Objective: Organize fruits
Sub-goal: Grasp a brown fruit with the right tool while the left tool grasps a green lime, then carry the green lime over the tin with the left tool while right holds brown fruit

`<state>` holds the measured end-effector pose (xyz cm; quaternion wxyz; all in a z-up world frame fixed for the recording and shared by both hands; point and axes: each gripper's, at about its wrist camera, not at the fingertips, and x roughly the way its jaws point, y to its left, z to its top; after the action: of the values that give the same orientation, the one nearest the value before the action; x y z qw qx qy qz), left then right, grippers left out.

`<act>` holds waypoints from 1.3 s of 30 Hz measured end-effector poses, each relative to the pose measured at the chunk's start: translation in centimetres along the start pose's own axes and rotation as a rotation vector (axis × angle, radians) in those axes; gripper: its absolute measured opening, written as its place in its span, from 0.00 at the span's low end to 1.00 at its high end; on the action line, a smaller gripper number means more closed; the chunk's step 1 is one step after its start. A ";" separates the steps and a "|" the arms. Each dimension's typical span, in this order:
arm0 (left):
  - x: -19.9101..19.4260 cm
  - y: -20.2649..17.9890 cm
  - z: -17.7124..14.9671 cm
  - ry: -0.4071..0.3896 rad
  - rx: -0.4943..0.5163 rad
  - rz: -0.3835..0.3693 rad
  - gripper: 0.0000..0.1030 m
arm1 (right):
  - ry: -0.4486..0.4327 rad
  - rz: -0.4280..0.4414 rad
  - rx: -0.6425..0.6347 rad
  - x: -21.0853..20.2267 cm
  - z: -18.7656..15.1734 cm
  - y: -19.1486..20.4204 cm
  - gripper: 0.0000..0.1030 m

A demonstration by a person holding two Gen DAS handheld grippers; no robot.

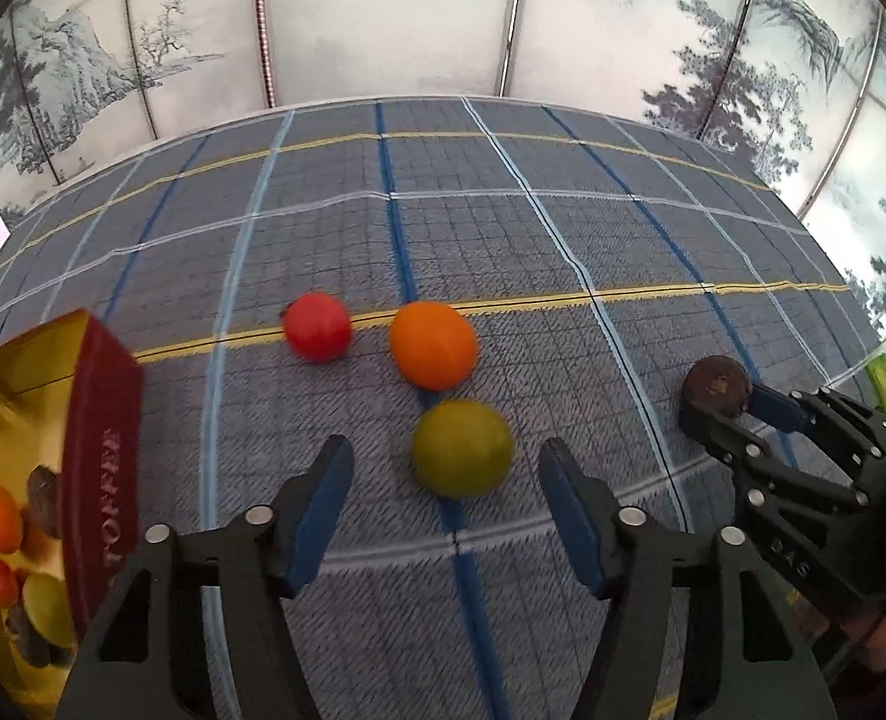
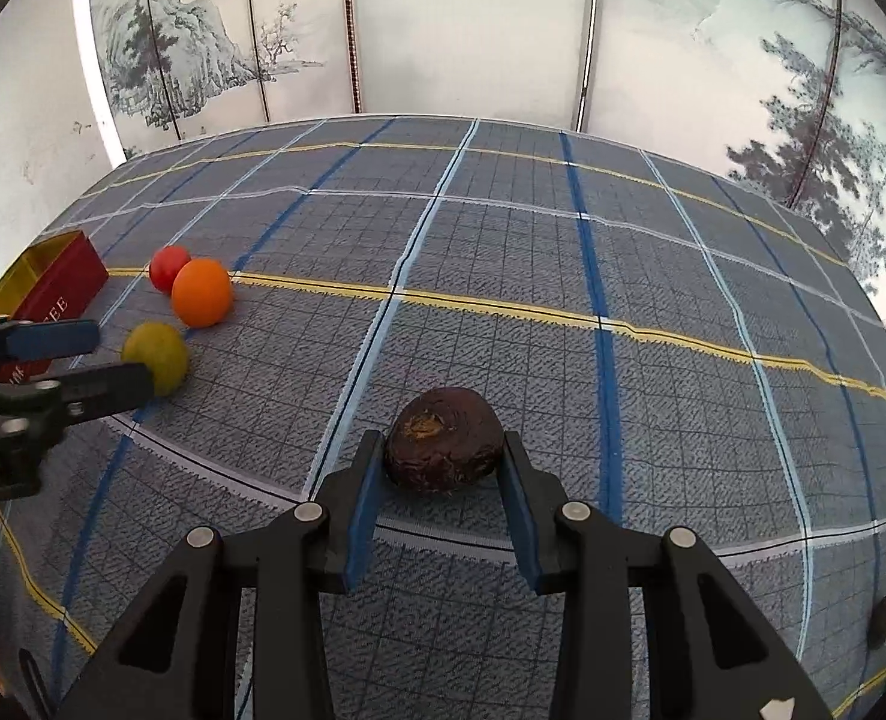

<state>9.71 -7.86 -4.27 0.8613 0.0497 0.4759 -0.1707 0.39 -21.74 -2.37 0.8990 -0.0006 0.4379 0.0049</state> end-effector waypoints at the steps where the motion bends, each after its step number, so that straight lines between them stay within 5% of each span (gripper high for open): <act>1: 0.4 -0.1 0.0 0.007 0.003 0.005 0.57 | 0.004 0.003 0.003 0.1 0.0 0.0 0.35; 4: 1.3 -0.4 0.2 0.023 0.006 0.004 0.50 | 0.006 0.002 0.001 0.1 0.0 0.0 0.35; 6: 1.7 -0.4 0.1 0.032 0.005 -0.003 0.36 | 0.006 0.001 0.001 0.1 0.0 0.1 0.35; 21: -4.6 2.8 -2.2 -0.011 -0.061 0.026 0.35 | 0.007 -0.006 -0.004 0.1 0.1 0.2 0.35; 31: -12.1 11.3 -5.2 -0.107 -0.114 0.192 0.35 | 0.007 -0.006 -0.004 0.1 0.1 0.3 0.35; 39: -12.4 18.4 -7.9 -0.063 -0.253 0.282 0.35 | 0.008 -0.007 -0.005 0.1 0.1 0.3 0.35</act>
<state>3.57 14.43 0.44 0.8905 0.0021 0.4548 0.0114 0.52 -21.39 -2.39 0.8973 -0.0047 0.4414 0.0028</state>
